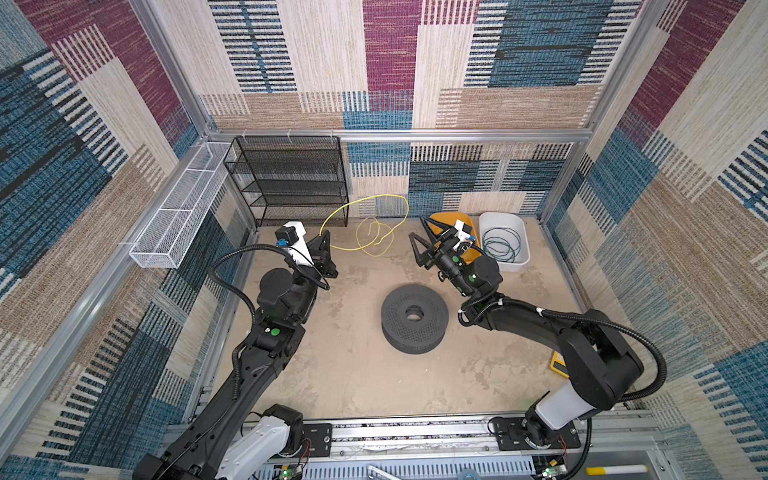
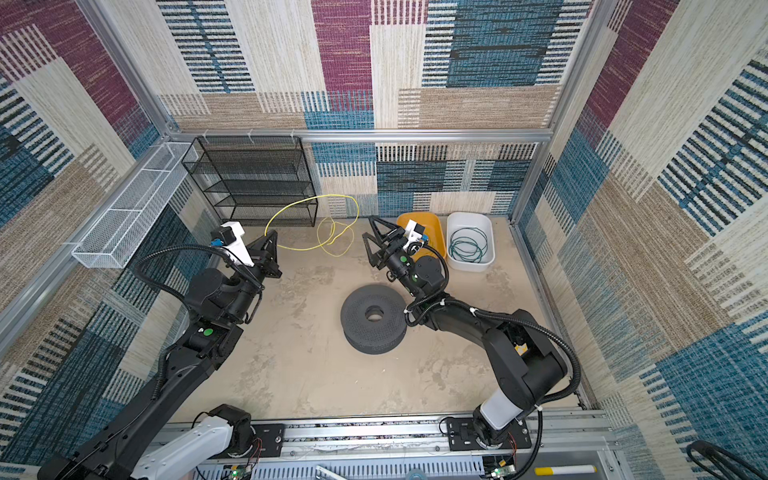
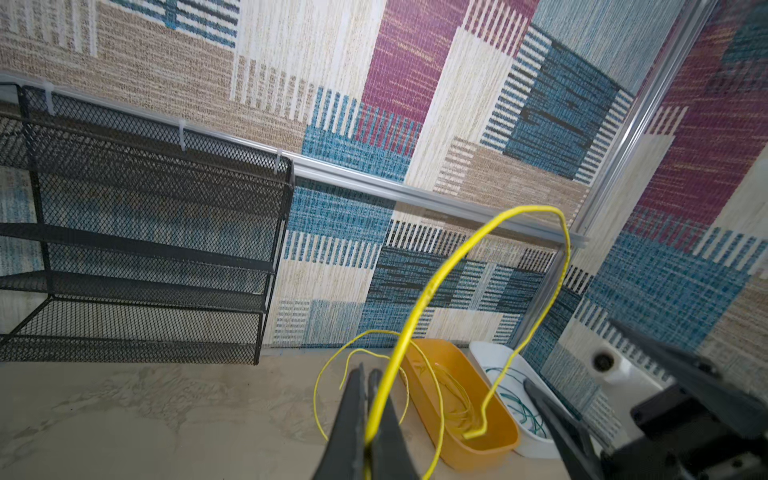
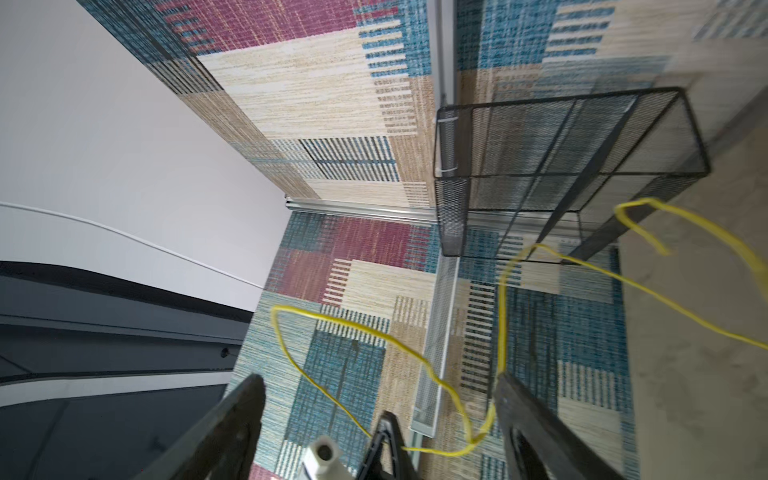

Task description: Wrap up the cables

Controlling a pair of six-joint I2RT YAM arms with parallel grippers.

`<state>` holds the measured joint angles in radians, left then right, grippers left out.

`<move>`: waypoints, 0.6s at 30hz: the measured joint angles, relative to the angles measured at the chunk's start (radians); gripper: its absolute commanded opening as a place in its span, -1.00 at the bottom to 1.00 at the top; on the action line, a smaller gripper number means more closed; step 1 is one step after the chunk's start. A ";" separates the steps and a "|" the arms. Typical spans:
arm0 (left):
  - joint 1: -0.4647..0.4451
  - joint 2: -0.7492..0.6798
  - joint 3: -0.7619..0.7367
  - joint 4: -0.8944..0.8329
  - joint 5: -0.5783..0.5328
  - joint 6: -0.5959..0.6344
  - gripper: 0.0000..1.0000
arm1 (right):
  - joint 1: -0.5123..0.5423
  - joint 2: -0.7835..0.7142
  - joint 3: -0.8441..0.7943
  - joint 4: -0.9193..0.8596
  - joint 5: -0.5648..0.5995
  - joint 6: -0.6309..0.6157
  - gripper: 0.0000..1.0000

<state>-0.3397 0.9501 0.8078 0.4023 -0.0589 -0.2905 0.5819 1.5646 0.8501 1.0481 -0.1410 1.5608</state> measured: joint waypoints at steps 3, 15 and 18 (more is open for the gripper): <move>0.000 0.011 0.041 -0.026 -0.013 -0.025 -1.00 | 0.001 -0.046 -0.010 -0.124 -0.021 -0.172 0.66; 0.000 0.023 0.072 -0.114 -0.012 -0.077 -1.00 | 0.101 -0.016 0.318 -0.595 -0.076 -0.798 0.28; 0.000 0.023 0.080 -0.116 -0.011 -0.086 -1.00 | 0.106 0.032 0.362 -0.687 -0.072 -0.830 0.23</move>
<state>-0.3397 0.9726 0.8879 0.2859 -0.0704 -0.3763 0.6884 1.5967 1.2118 0.3611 -0.2131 0.7307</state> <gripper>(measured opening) 0.054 0.635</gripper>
